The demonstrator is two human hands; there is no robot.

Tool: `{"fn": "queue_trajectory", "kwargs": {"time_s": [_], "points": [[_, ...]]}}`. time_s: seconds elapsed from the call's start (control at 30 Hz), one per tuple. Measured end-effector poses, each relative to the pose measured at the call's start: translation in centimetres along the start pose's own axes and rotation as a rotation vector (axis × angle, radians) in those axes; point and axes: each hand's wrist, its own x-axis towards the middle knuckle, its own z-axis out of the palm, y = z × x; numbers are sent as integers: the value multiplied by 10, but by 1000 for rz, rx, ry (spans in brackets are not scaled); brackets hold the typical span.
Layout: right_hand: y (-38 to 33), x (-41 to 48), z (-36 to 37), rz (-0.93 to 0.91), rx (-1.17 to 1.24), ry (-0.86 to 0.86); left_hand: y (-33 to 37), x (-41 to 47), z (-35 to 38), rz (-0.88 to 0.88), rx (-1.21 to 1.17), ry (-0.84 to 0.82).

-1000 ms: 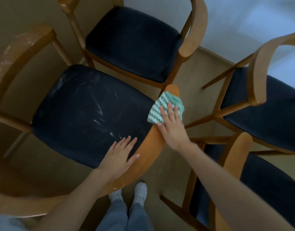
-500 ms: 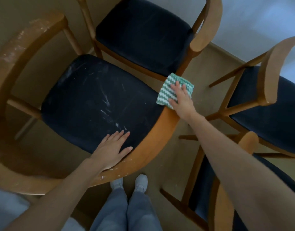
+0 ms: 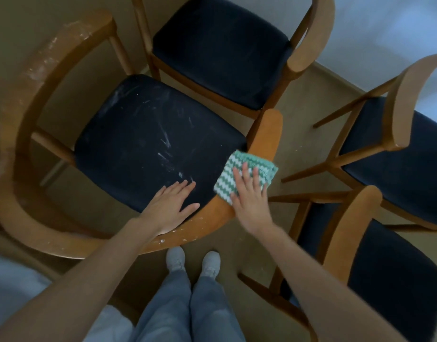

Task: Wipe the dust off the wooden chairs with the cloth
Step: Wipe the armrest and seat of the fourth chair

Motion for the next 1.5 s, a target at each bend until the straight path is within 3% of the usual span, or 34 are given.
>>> {"fn": "queue_trajectory", "kwargs": {"time_s": [0.2, 0.43, 0.67, 0.97, 1.13, 1.27, 1.5], "points": [[-21, -47, 37, -75, 69, -50, -4, -10, 5, -7, -9, 10], [21, 30, -20, -18, 2, 58, -3, -18, 6, -33, -31, 33], [45, 109, -75, 98, 3, 41, -2, -20, 6, -55, -52, 57], [2, 3, 11, -9, 30, 132, -5, -26, -1, -60, -179, 105], [-58, -65, 74, -32, 133, 65, -15, -17, -3, 4, -129, 50], [-61, -68, 75, -6, 146, 64, -27, -10, -12, 80, -87, -24], [-59, -29, 49, 265, 245, 214, -62, -11, -38, 231, -6, -100]]}}
